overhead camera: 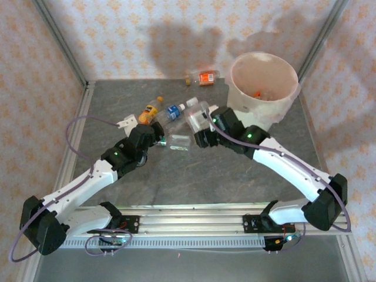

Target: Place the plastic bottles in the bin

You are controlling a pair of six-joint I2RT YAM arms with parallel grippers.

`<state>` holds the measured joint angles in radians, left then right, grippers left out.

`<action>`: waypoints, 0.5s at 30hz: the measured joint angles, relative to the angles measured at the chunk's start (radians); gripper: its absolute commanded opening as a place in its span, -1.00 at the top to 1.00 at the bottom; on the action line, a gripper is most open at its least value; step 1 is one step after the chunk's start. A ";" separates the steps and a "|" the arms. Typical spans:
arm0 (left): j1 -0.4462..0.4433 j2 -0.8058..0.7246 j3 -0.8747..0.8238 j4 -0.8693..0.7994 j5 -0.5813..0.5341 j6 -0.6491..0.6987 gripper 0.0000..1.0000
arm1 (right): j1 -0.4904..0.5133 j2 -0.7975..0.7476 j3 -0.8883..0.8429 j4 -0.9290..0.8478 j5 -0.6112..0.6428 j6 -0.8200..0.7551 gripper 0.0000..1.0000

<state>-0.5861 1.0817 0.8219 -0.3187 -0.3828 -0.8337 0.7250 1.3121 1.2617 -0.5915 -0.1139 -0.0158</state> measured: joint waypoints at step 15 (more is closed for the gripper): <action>0.006 -0.048 -0.018 -0.016 -0.010 -0.035 -1.00 | -0.358 0.099 0.425 -0.011 -0.113 -0.075 -0.11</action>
<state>-0.5797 1.0340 0.8040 -0.3344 -0.3927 -0.8692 0.3668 1.4109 1.6867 -0.6025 -0.2264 -0.0910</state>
